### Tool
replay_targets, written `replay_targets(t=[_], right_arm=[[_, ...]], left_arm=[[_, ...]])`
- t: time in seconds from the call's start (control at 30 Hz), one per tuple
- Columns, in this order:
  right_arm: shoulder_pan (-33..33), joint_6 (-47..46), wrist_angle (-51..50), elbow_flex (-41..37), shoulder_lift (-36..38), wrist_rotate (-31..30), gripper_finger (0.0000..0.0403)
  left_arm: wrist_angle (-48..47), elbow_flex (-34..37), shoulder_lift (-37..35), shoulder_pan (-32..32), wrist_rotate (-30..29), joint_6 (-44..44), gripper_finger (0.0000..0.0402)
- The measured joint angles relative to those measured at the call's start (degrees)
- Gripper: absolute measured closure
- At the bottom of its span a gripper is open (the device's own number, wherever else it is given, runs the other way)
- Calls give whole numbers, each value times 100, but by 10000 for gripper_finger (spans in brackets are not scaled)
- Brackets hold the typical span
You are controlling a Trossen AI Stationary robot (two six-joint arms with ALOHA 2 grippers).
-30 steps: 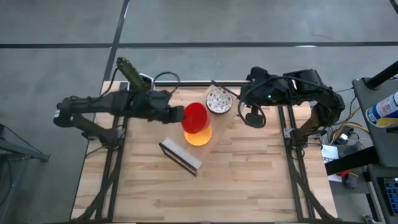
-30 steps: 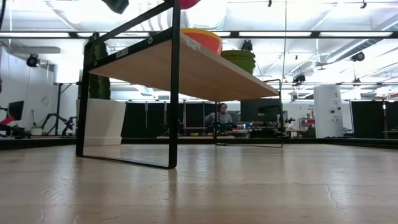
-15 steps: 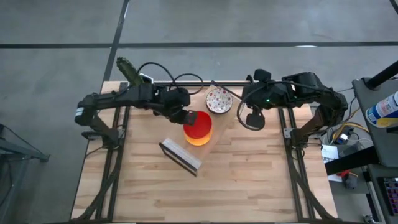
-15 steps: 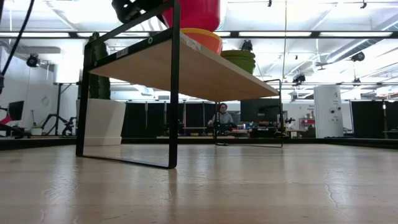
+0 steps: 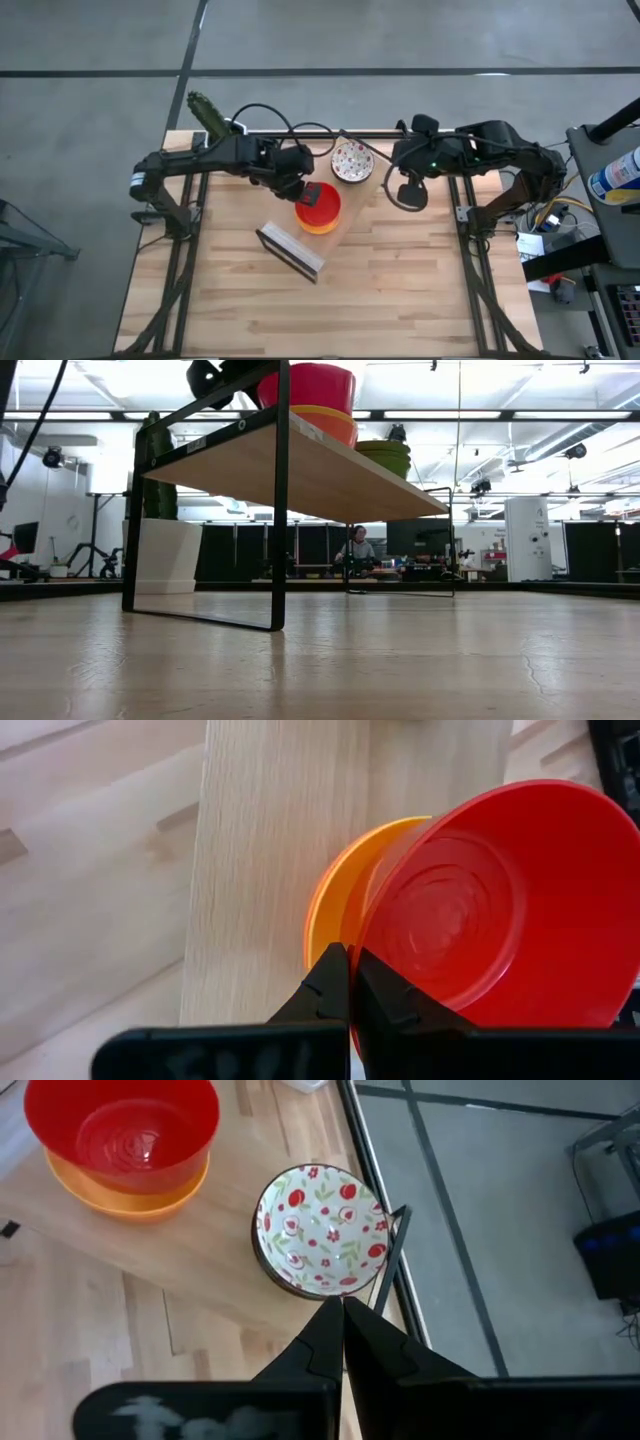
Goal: Pick & Place Mini bowls
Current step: Stack the red bowl on the top of the yellow bowl on the shelf
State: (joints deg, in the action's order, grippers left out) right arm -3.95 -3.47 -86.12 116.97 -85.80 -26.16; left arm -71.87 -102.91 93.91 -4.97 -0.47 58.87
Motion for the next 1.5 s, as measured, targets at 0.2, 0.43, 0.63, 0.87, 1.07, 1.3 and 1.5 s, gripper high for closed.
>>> replay_targets(t=[0.2, 0.43, 0.63, 0.87, 1.07, 1.3, 1.5], right_arm=[[0, 90, 189, 0, 56, -107, 394], [0, 112, 190, -2, 57, -104, 394], [3, 217, 235, -2, 57, -103, 394], [26, 241, 255, -2, 57, -102, 394], [26, 261, 257, -2, 57, -102, 394], [26, 261, 260, -2, 57, -99, 394], [26, 234, 262, -2, 57, -96, 394]], left_arm=[[50, -4, -7, 0, 18, -13, 396], [49, -2, -7, 31, 108, 79, 378], [113, 0, -7, 31, 97, -68, 343], [127, -116, -32, 28, 87, -44, 305], [444, -463, -134, 27, -79, -291, 301], [640, -278, -146, -7, 165, -380, 301], [623, 173, -131, -39, 243, -284, 305]])
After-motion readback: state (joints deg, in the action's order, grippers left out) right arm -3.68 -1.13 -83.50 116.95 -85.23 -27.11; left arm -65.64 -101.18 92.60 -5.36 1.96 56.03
